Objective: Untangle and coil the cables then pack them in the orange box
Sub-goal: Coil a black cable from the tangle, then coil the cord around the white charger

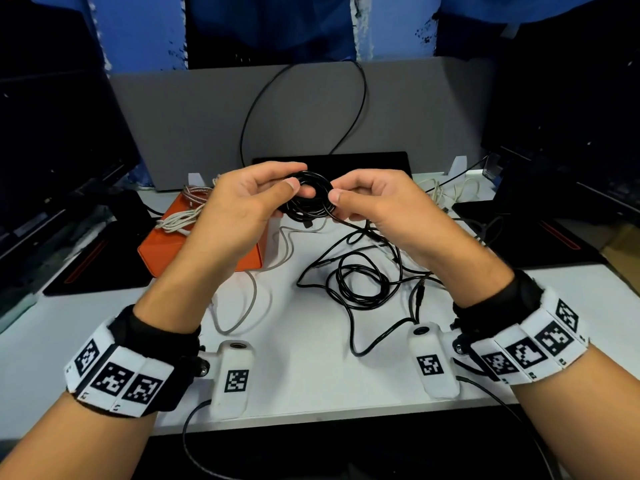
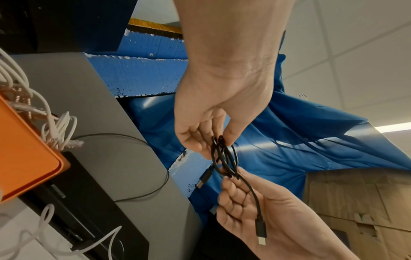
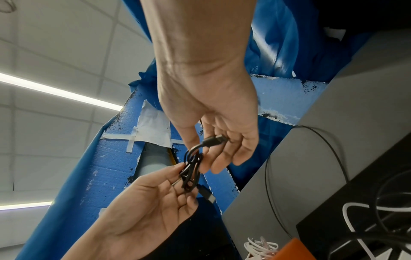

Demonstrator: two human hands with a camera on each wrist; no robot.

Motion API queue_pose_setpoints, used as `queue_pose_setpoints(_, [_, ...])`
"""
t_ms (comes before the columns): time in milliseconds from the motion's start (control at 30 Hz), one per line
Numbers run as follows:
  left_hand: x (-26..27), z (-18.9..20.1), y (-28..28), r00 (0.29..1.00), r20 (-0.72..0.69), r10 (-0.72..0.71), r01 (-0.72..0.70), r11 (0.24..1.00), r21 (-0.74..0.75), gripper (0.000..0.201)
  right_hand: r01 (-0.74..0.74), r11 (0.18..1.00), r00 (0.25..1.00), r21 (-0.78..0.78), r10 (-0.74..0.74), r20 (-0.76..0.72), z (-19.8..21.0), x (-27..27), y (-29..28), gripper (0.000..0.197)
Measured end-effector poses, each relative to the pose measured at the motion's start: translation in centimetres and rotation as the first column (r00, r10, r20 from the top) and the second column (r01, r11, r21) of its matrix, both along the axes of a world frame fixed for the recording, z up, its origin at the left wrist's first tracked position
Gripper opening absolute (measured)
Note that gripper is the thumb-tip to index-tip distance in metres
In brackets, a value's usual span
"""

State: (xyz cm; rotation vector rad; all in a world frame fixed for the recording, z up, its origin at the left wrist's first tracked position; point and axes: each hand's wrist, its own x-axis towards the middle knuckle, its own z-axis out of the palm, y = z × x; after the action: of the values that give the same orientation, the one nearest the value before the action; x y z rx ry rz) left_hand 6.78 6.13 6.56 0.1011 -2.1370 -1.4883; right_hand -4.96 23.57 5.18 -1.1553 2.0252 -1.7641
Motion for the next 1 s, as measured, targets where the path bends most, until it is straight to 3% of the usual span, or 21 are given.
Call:
queue_pose_setpoints(167, [0.0,0.1,-0.8,1.0,-0.008,-0.005,0.005,1.0,-0.001,0.024,-0.015,1.0,0.999,-0.025,0.016,0.028,0.0,0.2,0.0,0.01])
queue_pose_setpoints(300, [0.0,0.3,-1.0,0.998,-0.037,-0.044,0.046,0.996,0.07,0.023,-0.108,0.991,0.994,0.074,0.108,0.013,0.2,0.8,0.2,0.022])
queue_pose_setpoints(433, [-0.2,0.0,-1.4,0.998,-0.024,-0.064,0.066,0.995,0.071,0.022,-0.187,0.977,0.979,0.101,0.178,0.096,0.2,1.1,0.2,0.031])
queue_pose_setpoints(633, [-0.4,-0.1,-2.2,0.999,0.036,0.006,-0.005,0.999,-0.033,0.019,-0.079,0.989,0.996,0.122,0.072,0.06,0.1,0.3,0.0,0.022])
queue_pose_setpoints(700, [-0.5,-0.5,-3.0,0.989,0.123,0.075,-0.054,0.984,-0.168,0.026,-0.01,0.986,1.0,0.165,0.009,0.005,0.6,-0.7,0.2,0.022])
queue_pose_setpoints(767, [-0.4,-1.0,-3.7,0.943,0.323,0.08,0.056,0.919,-0.39,0.033,0.049,0.971,0.998,0.233,-0.041,-0.039,1.5,-2.2,-0.3,0.025])
queue_pose_setpoints(867, [-0.4,-2.1,-3.2,0.732,0.68,0.051,0.448,0.716,-0.536,0.045,0.097,0.922,0.993,0.374,-0.063,-0.102,3.0,-4.3,-2.5,0.024])
queue_pose_setpoints(933, [-0.9,-3.0,-2.6,0.613,0.781,0.121,0.587,0.592,-0.552,0.055,0.101,0.878,0.99,0.468,-0.044,-0.13,3.5,-5.7,-5.0,0.019])
queue_pose_setpoints(1000, [-1.8,-4.1,-2.3,0.547,0.805,0.229,0.648,0.494,-0.58,0.048,0.098,0.825,0.988,0.556,-0.013,-0.155,3.3,-6.9,-8.0,0.018])
